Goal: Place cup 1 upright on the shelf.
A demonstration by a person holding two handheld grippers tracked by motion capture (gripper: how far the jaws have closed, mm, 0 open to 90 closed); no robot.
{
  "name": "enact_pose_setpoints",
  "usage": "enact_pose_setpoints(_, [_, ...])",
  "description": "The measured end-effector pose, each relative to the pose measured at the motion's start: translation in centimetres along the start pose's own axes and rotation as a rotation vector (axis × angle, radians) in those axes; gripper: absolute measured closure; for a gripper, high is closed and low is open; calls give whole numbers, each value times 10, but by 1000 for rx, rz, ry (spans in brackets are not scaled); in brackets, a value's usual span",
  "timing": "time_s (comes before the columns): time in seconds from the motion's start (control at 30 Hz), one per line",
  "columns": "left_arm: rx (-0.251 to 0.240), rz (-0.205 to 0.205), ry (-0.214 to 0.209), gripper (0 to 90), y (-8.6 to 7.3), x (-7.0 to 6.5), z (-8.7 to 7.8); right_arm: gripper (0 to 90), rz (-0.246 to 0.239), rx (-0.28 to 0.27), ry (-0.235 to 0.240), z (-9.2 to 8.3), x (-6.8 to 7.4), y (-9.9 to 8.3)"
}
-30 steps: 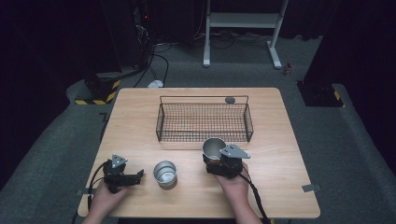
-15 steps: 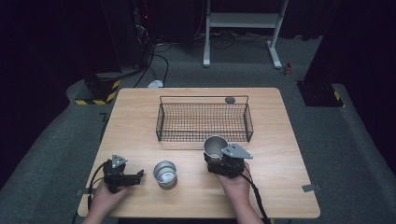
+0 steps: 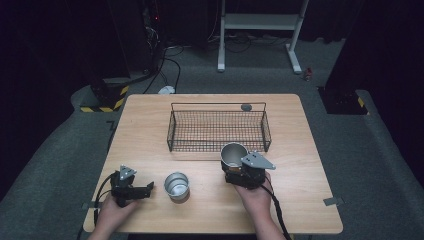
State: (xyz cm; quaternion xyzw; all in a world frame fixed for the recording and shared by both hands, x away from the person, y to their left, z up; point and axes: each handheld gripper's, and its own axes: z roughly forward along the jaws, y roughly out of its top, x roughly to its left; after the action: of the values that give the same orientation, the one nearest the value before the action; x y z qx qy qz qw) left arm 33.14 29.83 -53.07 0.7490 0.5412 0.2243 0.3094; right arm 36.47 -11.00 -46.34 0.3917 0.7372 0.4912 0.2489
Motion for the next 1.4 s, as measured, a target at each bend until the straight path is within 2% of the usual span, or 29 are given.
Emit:
enact_pose_setpoints(0.47, [-3, -1, 3, 6, 0, 0, 0, 135, 13, -22, -30, -11, -11, 14])
enact_pose_setpoints(0.7, [-3, -2, 3, 6, 0, 0, 0, 136, 2, -25, -49, -15, -18, 21])
enact_pose_setpoints(1.4, [-3, -2, 3, 6, 0, 0, 0, 136, 20, -55, -118, -26, -46, 45])
